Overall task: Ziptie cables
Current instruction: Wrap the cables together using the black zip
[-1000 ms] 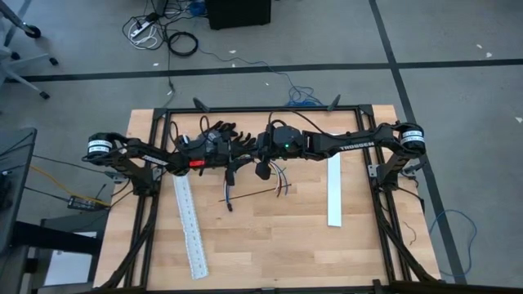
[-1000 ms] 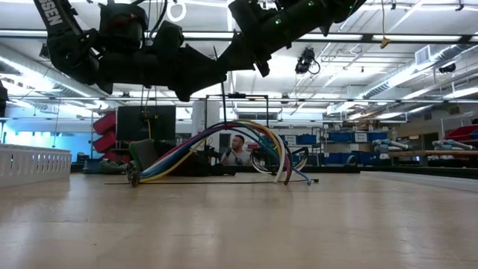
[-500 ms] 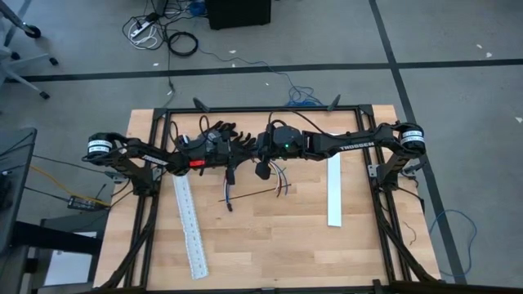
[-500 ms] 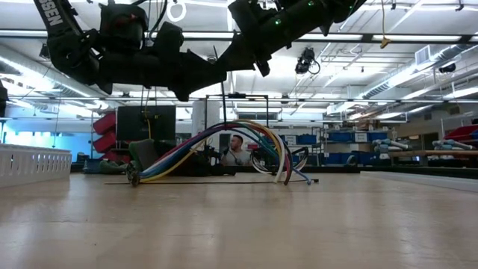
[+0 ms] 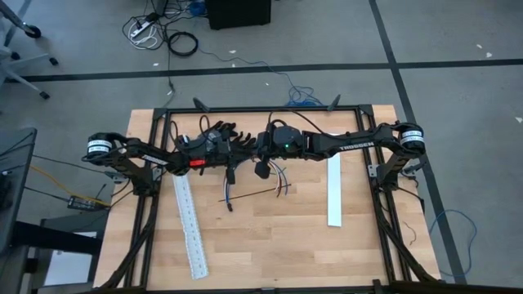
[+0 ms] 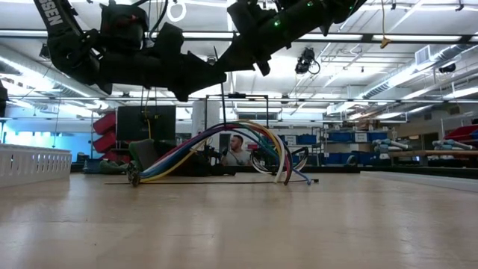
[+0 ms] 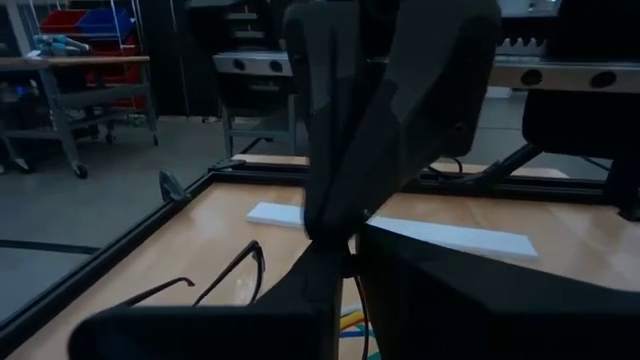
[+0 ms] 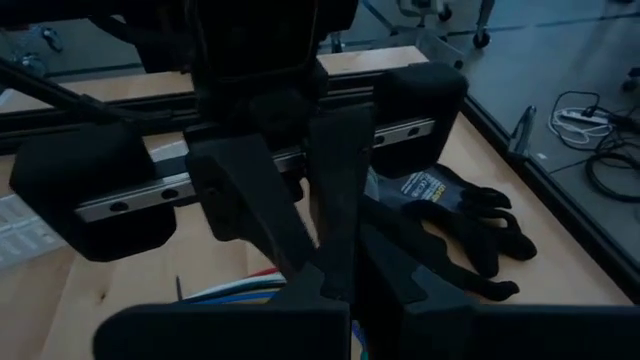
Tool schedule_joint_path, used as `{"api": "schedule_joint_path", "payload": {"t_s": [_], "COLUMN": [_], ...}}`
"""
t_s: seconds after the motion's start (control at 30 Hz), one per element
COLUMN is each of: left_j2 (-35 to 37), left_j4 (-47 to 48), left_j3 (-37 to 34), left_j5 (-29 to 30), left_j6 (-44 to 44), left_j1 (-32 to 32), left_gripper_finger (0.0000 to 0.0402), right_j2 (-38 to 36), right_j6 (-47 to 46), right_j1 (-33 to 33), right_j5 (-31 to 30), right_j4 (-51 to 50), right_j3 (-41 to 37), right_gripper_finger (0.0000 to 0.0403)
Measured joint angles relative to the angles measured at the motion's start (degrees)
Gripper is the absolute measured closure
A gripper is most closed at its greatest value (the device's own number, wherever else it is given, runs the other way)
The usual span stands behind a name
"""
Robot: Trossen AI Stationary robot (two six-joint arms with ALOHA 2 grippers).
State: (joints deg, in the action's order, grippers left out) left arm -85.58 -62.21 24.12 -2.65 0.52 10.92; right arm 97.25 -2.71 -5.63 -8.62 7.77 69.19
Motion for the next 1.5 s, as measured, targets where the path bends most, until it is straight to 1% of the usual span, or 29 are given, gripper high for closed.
{"api": "schedule_joint_path", "payload": {"t_s": [0.27,0.37,0.5,0.7,0.8,0.93,1.13,1.27,1.33,1.5], "left_j2": [-0.01,-1.12,-4.61,-10.56,-12.67,-14.22,-14.27,-14.30,-14.99,-19.35], "left_j4": [1.26,1.02,-1.52,-7.61,-8.81,-9.12,-9.12,-8.67,-8.79,-9.01], "left_j3": [0.02,0.04,0.02,0.02,0.02,0.02,0.02,0.85,1.76,4.71], "left_j5": [0.78,1.86,2.86,2.84,2.94,3.29,3.67,3.68,3.70,3.98], "left_j6": [-0.74,-1.97,-2.04,-1.98,-1.85,-1.82,-2.28,-3.18,-3.21,-3.27], "left_j1": [0.00,0.00,0.46,0.81,1.36,1.88,2.23,2.23,2.33,2.38], "left_gripper_finger": [0.0381,0.0381,0.0381,0.0381,0.0381,0.0381,0.0381,0.0381,0.0381,0.0381], "right_j2": [0.02,0.02,0.02,0.11,0.13,0.17,0.17,0.17,0.17,0.17], "right_j6": [1.16,1.49,1.17,-1.87,-3.52,-5.38,-7.59,-8.35,-8.87,-8.82], "right_j1": [0.00,-0.06,-0.33,-0.31,-0.79,-2.17,-4.76,-5.86,-6.01,-5.76], "right_j5": [-2.69,-3.48,-3.65,-4.24,-4.05,-3.81,-0.75,0.77,1.18,1.98], "right_j4": [0.59,0.50,-0.33,-5.25,-5.08,-1.81,7.18,11.00,13.30,13.77], "right_j3": [0.00,0.00,0.00,-0.01,-1.37,-4.70,-10.16,-12.94,-13.86,-14.03], "right_gripper_finger": [0.0403,0.0403,0.0403,0.0403,0.0403,0.0403,0.0403,0.0403,0.0403,0.0403]}}
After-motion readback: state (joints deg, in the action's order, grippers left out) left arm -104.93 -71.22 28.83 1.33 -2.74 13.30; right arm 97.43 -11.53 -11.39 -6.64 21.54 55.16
